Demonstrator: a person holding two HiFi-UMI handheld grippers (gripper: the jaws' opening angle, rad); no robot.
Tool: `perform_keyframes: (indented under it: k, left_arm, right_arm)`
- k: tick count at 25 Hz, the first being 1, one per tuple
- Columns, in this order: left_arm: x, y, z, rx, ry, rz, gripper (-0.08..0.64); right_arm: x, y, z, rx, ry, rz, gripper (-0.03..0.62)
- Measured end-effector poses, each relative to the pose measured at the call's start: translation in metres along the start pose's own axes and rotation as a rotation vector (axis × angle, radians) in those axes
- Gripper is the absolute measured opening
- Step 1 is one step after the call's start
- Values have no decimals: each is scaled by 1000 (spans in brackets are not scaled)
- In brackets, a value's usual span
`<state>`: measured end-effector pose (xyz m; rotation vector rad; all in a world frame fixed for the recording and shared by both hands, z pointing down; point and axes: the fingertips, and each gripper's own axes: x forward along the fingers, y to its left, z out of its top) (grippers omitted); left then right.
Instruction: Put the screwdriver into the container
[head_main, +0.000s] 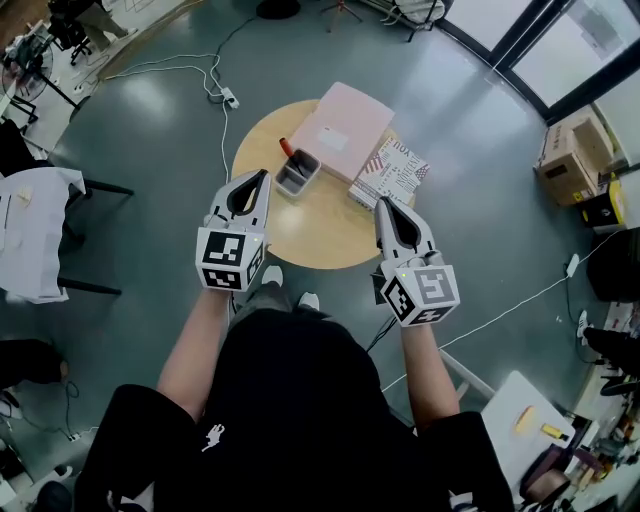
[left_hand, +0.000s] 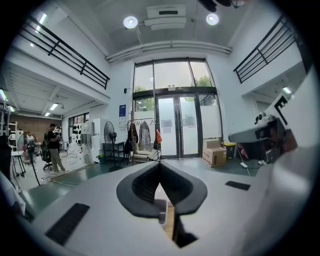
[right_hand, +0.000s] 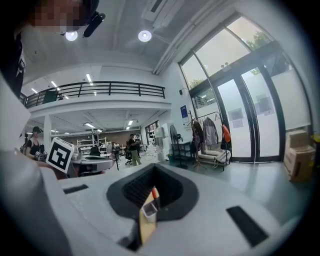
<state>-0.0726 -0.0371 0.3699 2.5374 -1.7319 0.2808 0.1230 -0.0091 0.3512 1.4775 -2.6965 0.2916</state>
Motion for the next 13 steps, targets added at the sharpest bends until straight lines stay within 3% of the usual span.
perform_keyframes:
  k: [13]
  left_arm:
    - [-6,-9,2,0,-5,21,2]
  right_arm:
    - [-6,0,1,-13,-4,27,2]
